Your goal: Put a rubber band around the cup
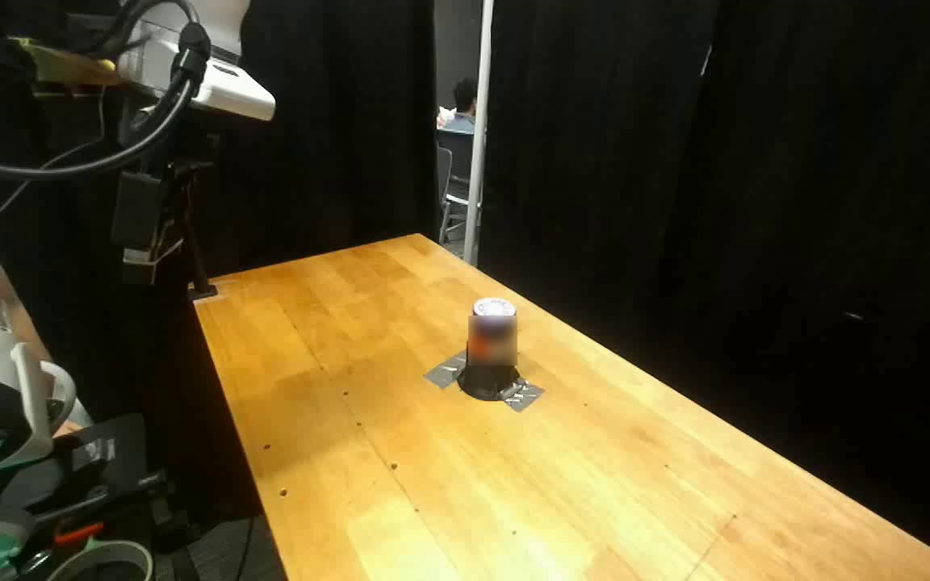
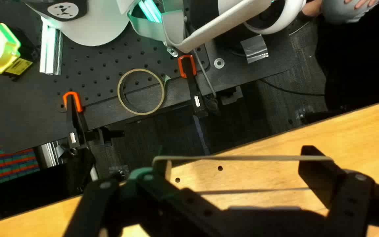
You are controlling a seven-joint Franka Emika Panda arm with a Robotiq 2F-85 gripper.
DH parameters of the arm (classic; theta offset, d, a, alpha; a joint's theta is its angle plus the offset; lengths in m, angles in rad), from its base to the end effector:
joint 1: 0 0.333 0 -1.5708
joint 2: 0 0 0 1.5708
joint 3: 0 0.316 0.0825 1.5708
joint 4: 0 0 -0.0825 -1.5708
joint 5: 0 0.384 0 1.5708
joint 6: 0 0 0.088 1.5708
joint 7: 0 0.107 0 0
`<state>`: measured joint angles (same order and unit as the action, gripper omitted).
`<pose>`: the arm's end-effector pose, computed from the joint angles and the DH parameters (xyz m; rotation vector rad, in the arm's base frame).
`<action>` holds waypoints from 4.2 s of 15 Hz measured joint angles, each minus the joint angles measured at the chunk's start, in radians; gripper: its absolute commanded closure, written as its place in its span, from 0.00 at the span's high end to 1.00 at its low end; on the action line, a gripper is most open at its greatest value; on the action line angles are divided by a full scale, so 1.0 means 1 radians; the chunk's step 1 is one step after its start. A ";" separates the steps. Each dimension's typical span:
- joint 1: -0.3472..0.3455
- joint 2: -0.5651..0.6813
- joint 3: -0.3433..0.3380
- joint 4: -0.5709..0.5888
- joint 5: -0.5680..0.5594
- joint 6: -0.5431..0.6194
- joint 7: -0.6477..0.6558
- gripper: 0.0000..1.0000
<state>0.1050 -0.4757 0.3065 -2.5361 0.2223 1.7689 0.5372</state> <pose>0.3256 0.1620 0.4077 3.0121 -0.3893 -0.4643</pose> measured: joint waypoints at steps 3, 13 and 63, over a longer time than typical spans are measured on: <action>0.000 -0.001 0.000 0.004 0.000 0.001 0.000 1.00; -0.026 0.160 -0.002 0.135 -0.098 0.183 0.003 1.00; 0.112 0.919 -0.307 0.571 -0.226 0.645 0.162 0.35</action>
<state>0.2173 0.4438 -0.0006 -1.9646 -0.0034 2.4137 0.6992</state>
